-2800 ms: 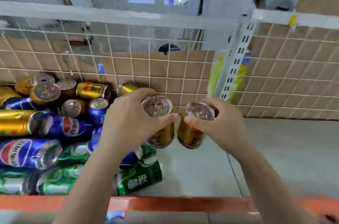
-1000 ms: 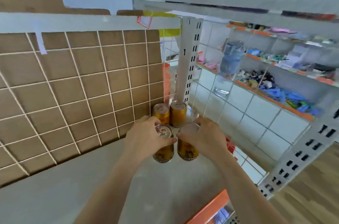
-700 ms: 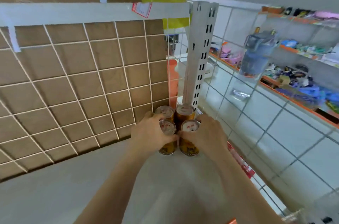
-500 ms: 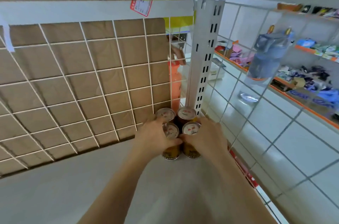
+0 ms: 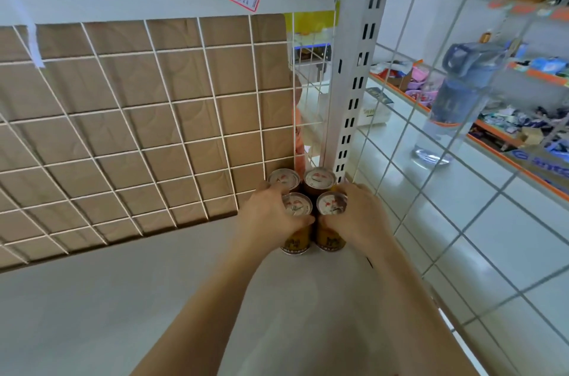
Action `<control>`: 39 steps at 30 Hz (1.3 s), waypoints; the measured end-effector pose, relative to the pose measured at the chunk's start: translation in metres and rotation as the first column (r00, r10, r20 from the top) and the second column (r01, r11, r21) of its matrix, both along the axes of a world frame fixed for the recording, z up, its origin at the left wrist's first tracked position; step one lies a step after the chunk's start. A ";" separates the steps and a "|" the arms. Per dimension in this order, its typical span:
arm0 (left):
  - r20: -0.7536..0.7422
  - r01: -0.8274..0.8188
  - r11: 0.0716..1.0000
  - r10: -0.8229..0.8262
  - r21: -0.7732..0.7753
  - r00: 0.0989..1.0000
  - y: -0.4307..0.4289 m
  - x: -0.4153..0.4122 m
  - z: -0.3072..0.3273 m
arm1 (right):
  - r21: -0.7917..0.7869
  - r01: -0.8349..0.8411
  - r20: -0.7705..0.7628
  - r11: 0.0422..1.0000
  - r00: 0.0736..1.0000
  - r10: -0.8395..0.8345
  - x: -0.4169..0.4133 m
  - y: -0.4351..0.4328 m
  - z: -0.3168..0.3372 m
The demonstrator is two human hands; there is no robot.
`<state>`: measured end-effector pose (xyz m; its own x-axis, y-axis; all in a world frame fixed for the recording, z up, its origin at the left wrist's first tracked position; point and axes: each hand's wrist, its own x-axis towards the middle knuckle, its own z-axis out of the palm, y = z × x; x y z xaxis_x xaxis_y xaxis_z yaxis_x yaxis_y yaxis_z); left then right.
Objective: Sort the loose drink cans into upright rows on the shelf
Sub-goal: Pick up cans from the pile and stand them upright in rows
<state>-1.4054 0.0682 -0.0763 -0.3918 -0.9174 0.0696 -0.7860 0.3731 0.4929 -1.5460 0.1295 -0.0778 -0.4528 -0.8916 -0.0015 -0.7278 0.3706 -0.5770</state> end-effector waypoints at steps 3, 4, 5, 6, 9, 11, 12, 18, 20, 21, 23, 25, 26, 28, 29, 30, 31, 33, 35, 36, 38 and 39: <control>-0.031 -0.043 0.999 0.043 -0.012 0.999 0.003 -0.005 -0.006 | -0.017 0.029 -0.001 0.999 1.000 -0.029 -0.003 0.000 -0.004; -0.048 -0.051 0.999 0.051 -0.004 0.998 0.004 -0.004 -0.009 | -0.019 0.032 0.003 0.999 0.999 -0.032 -0.003 0.000 -0.005; -0.065 -0.053 0.999 0.053 -0.001 0.996 0.004 -0.004 -0.012 | -0.025 0.032 0.002 0.999 0.999 -0.032 -0.002 0.001 -0.007; -0.082 -0.056 0.998 0.056 0.000 0.995 0.005 -0.003 -0.015 | -0.029 0.032 -0.001 0.999 0.999 -0.032 -0.002 0.001 -0.008; -0.117 -0.070 0.997 0.071 0.011 0.991 0.009 -0.002 -0.020 | -0.020 0.036 -0.031 0.999 0.999 -0.036 0.000 0.001 -0.009; -0.118 -0.055 0.998 0.058 0.028 0.991 0.011 -0.002 -0.020 | -0.034 0.047 -0.065 0.998 0.997 -0.049 0.004 0.003 -0.007; -0.115 -0.051 0.998 0.055 0.038 0.992 0.012 0.000 -0.020 | -0.051 0.054 -0.085 0.997 0.995 -0.058 0.007 0.004 -0.005; -0.111 -0.218 0.976 0.213 -0.028 0.971 0.023 0.062 -0.013 | -0.212 -0.130 -0.196 0.969 0.977 0.089 0.061 0.002 0.011; -0.098 -0.292 0.952 0.283 -0.088 0.954 0.028 0.095 -0.009 | -0.252 -0.231 -0.222 0.940 0.959 0.176 0.092 -0.005 0.011; -0.083 -0.330 0.937 0.323 -0.111 0.943 0.032 0.114 -0.007 | -0.253 -0.282 -0.230 0.925 0.947 0.226 0.112 -0.008 0.011; -0.042 -0.399 0.907 0.397 -0.137 0.917 0.040 0.153 -0.005 | -0.214 -0.400 -0.246 0.891 0.905 0.348 0.153 -0.012 0.008; -0.016 -0.469 0.873 0.471 -0.133 0.882 0.050 0.192 -0.003 | -0.176 -0.516 -0.246 0.838 0.848 0.470 0.194 -0.015 0.006; -0.013 -0.512 0.847 0.516 -0.139 0.857 0.056 0.215 -0.003 | -0.167 -0.573 -0.245 0.802 0.812 0.529 0.217 -0.015 0.007; -0.014 -0.596 0.790 0.601 -0.143 0.799 0.070 0.259 -0.002 | -0.142 -0.669 -0.264 0.730 0.736 0.624 0.262 -0.015 0.006; -0.013 -0.631 0.763 0.636 -0.138 0.772 0.078 0.282 -0.002 | -0.123 -0.704 -0.270 0.700 0.702 0.659 0.286 -0.014 0.005; -0.003 -0.658 0.742 0.663 -0.128 0.749 0.085 0.302 -0.003 | -0.106 -0.732 -0.274 0.673 0.672 0.688 0.307 -0.013 0.004; 0.013 -0.682 0.721 0.688 -0.126 0.725 0.093 0.326 -0.003 | -0.096 -0.760 -0.275 0.643 0.641 0.717 0.332 -0.010 0.005; 0.049 -0.717 0.684 0.727 -0.130 0.685 0.109 0.374 -0.004 | -0.084 -0.805 -0.285 0.588 0.584 0.760 0.382 -0.003 0.005; 0.073 -0.739 0.659 0.751 -0.139 0.656 0.120 0.420 -0.006 | -0.070 -0.830 -0.293 0.553 0.547 0.784 0.427 0.005 0.006; 0.077 -0.746 0.652 0.758 -0.138 0.648 0.126 0.447 -0.006 | -0.066 -0.837 -0.298 0.544 0.537 0.789 0.453 0.010 0.006; 0.070 -0.763 0.637 0.771 -0.108 0.633 0.139 0.497 -0.007 | -0.077 -0.841 -0.298 0.536 0.532 0.792 0.506 0.019 0.005; 0.065 -0.771 0.629 0.777 -0.098 0.626 0.144 0.524 -0.007 | -0.095 -0.843 -0.297 0.530 0.532 0.793 0.533 0.022 0.004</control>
<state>-0.8816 0.2126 -0.0836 0.4540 -0.8809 0.1340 -0.8373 -0.3704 0.4021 -1.0134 0.1514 -0.0736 0.5107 -0.8317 0.2178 -0.7466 -0.5547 -0.3673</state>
